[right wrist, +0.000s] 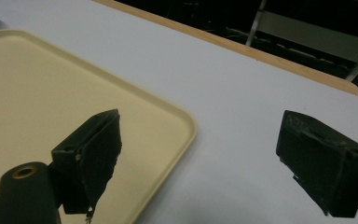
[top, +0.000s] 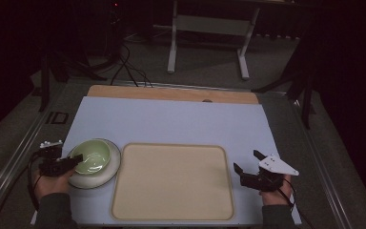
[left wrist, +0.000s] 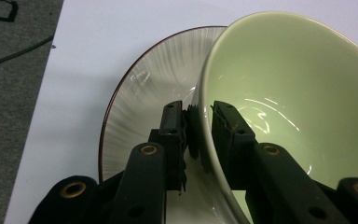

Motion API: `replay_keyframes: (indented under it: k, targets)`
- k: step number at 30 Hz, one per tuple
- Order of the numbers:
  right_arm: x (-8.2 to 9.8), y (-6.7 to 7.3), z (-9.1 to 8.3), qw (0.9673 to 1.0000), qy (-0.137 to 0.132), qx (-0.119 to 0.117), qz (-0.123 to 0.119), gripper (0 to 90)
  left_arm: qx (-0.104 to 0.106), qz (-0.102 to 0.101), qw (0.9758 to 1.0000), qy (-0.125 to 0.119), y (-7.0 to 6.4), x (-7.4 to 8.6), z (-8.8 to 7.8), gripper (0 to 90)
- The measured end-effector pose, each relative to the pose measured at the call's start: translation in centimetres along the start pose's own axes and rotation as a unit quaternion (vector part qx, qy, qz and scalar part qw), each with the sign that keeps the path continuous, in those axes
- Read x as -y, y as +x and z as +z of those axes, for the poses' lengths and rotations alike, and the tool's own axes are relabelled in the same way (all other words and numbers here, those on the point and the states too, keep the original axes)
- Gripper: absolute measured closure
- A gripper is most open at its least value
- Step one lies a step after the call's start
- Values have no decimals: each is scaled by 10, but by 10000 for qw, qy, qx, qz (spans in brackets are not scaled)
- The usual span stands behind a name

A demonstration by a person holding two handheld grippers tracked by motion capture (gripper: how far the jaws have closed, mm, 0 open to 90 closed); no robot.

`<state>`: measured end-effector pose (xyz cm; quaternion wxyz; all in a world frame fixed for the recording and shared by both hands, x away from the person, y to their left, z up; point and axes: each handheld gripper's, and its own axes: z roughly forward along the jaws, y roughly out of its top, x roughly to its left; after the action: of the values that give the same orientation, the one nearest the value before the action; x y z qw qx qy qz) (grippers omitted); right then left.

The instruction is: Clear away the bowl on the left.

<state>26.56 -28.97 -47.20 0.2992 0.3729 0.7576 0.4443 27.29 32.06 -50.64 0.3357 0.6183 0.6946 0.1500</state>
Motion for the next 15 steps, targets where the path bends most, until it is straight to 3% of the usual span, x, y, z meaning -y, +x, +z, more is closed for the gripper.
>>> replay_keyframes:
  k: [15]
  targets:
    - [0,0,0,10000,8,0,-20,134,226,-235,9995,39,3,-4,6,751]
